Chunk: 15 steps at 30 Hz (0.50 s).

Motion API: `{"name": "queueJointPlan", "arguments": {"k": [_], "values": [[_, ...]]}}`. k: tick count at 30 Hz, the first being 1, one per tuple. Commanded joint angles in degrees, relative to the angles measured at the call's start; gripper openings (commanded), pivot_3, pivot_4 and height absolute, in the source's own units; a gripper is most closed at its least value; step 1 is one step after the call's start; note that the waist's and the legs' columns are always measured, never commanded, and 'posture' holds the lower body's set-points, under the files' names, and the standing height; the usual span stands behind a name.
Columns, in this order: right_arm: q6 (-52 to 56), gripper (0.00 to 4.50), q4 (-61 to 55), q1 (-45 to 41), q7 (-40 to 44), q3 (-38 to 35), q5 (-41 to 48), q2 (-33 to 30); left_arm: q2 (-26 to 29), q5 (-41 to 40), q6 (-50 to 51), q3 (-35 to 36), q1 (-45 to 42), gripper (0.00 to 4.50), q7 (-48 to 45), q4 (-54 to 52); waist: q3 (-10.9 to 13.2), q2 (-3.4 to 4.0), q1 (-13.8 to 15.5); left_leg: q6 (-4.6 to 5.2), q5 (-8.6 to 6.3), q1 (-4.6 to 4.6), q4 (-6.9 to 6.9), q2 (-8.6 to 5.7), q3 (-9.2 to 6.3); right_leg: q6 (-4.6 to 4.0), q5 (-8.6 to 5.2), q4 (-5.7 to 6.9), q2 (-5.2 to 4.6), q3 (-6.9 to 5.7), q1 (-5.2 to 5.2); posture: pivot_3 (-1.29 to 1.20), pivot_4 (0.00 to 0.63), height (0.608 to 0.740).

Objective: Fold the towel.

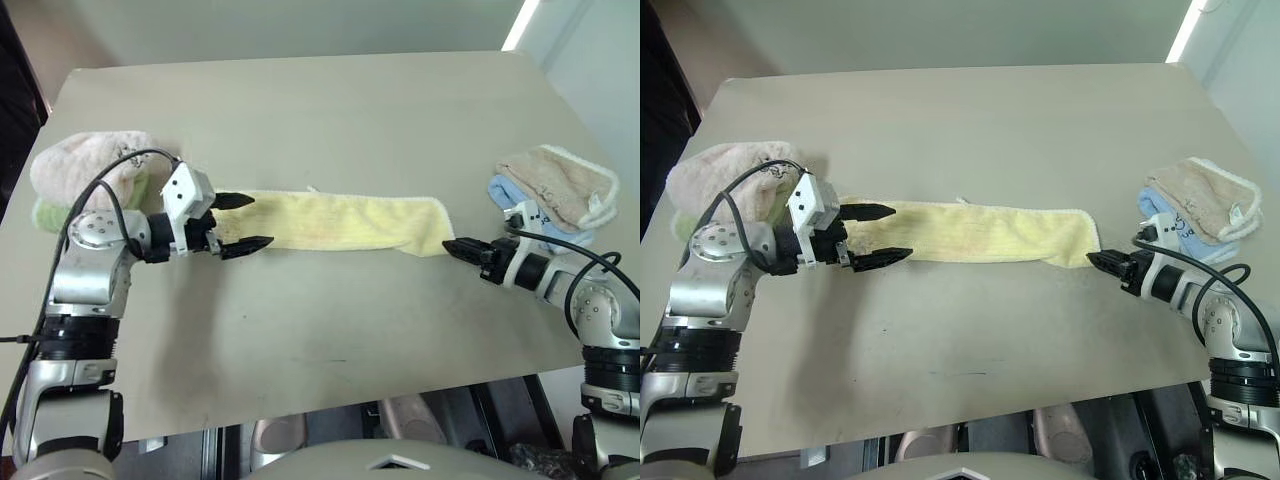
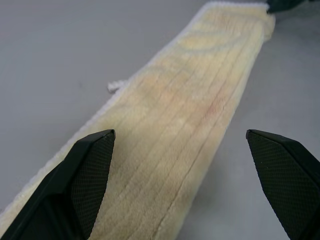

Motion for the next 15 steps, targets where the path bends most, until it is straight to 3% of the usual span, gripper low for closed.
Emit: {"name": "queueJointPlan", "arguments": {"k": [1,15], "values": [[-0.23,0.04,-1.20,-0.92,0.01,-1.97,0.75,-1.65,0.50,1.96,-3.32,-0.53,-0.16,4.50,-0.37,1.59,0.00,0.00,0.00,0.00,0.00,0.00,0.00,0.02,-0.01,0.00,0.00,0.00,0.00,0.00,0.00,0.00,0.150,0.740],[-2.00,0.04,0.79,-1.79,-0.11,-3.71,0.12,-5.16,-0.29,1.89,-5.22,-0.63,-1.24,4.50,-0.25,3.30,0.00,0.00,0.11,-0.01,-0.01,-0.06,-0.03,0.02,-0.03,0.02,-0.04,-0.01,-0.03,0.00,-0.01,0.00,0.150,0.740]]}}
